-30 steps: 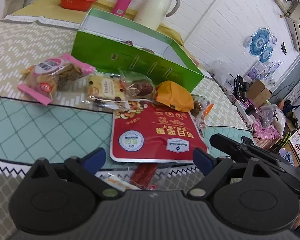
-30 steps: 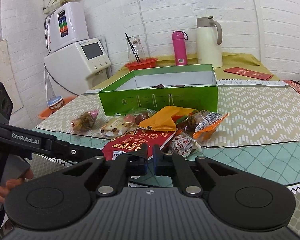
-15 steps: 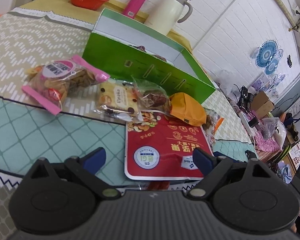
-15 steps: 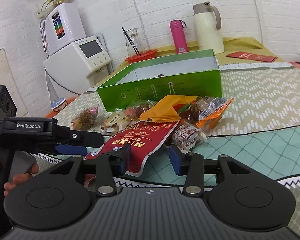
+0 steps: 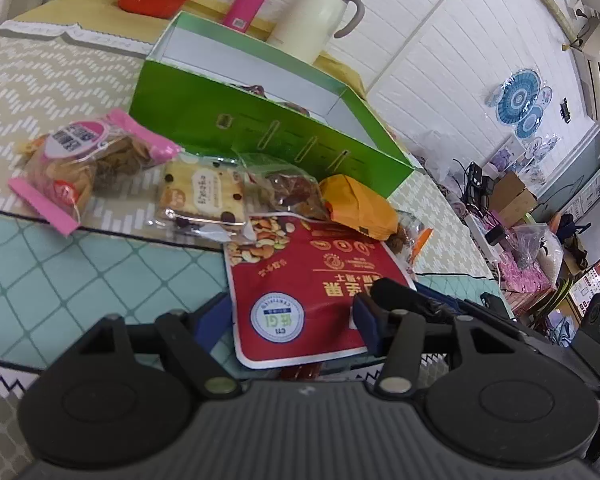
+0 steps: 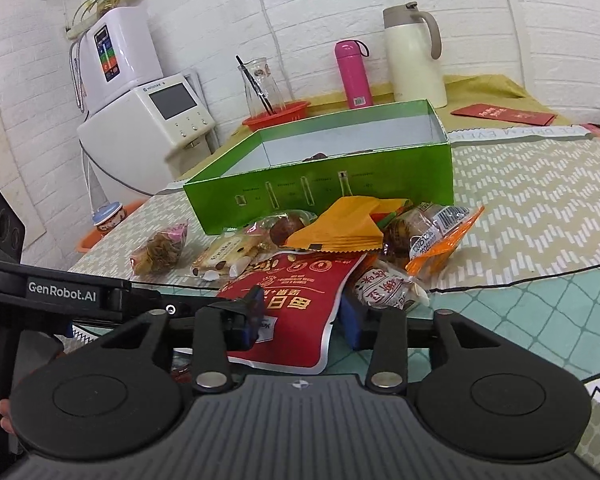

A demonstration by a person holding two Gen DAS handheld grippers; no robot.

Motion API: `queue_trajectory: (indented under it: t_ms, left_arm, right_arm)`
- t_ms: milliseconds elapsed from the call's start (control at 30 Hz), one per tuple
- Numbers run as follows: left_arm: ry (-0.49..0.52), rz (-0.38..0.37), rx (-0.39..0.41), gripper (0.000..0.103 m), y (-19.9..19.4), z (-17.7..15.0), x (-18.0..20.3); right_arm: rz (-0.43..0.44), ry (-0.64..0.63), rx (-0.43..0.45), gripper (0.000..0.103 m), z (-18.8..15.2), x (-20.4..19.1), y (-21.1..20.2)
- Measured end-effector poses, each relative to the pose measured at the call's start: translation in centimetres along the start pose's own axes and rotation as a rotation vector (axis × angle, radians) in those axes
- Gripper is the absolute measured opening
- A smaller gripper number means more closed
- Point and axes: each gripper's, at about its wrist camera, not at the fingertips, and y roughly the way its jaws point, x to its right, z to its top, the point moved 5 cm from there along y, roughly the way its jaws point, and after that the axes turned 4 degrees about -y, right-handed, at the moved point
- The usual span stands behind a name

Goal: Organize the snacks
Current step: 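Place the red nut bag into the green box and release it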

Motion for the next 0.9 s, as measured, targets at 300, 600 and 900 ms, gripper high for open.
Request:
queue_trajectory:
  t_ms: [300,600,900]
  left_arm:
    - [0.044,-0.033,0.046,0.012,-3.1,-0.1,2.4]
    - [0.060,-0.098,0.165,0.011,-4.1,5.0,5.4]
    - [0.073,-0.087,0.179,0.011,0.0,12.5,7.0]
  right_arm:
    - [0.001,-0.061,0.104,0.028,1.9,-0.7,-5.1]
    - [-0.034,-0.094,0.246,0.027,6.9,-0.2,-6.0]
    - [-0.061,-0.048,0.293,0.030,12.5,3.0,-2.1]
